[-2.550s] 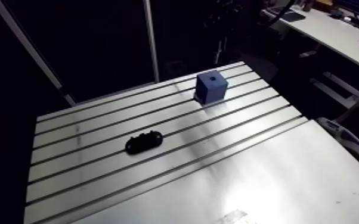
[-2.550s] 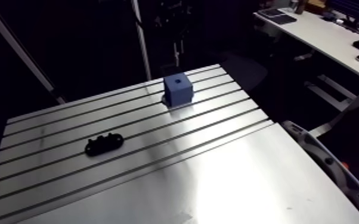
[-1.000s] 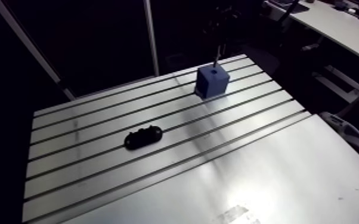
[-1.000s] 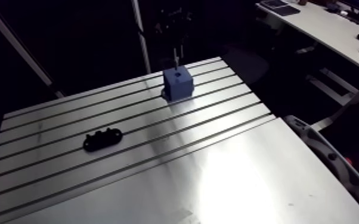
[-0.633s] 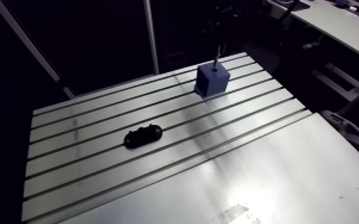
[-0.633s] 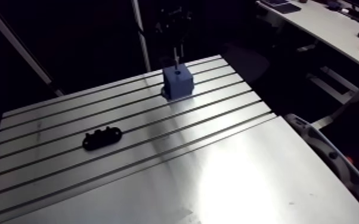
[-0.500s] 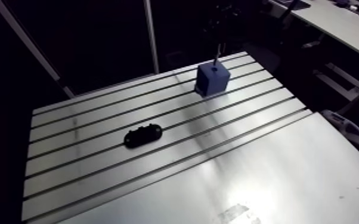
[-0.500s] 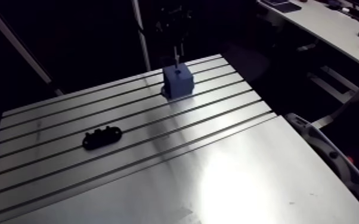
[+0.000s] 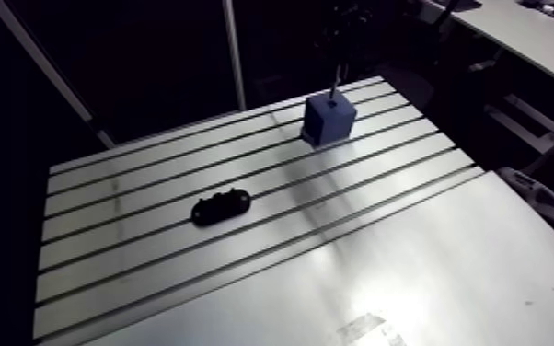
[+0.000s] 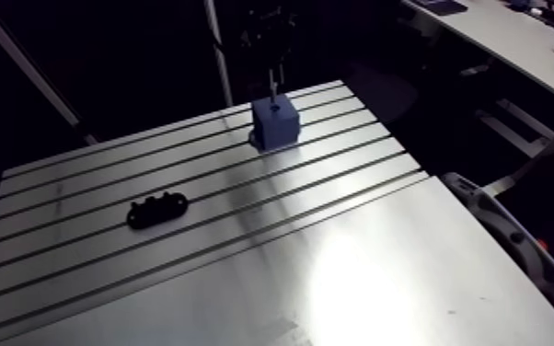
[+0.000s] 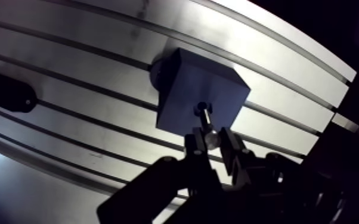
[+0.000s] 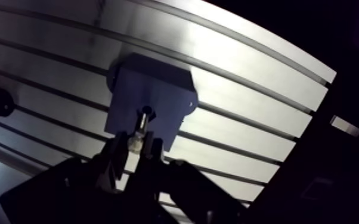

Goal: Pick up the M10 bolt and insert it into the hex recess until seated.

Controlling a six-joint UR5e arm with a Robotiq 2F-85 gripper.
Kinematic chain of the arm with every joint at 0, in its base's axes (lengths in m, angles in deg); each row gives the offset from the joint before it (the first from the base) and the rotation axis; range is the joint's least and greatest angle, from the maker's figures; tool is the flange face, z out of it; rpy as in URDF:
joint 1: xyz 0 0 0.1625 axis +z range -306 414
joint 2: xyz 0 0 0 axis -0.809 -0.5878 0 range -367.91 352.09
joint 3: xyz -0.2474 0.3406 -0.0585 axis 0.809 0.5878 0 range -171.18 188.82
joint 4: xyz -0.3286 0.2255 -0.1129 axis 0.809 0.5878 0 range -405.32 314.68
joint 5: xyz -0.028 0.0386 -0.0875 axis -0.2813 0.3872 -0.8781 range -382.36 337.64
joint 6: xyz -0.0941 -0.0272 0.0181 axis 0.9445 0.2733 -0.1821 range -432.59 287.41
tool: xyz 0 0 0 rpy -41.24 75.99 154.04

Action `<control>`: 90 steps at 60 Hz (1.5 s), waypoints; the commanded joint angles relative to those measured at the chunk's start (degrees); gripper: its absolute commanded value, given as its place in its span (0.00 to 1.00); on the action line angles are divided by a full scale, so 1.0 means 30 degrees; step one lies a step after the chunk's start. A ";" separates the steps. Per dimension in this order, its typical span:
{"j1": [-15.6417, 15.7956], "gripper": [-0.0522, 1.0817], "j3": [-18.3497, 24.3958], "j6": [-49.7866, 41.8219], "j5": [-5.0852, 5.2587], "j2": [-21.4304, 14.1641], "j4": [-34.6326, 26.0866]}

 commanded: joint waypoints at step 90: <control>0.0012 0.80 -0.0008 -0.0014 -0.0002 0.0522 0.0066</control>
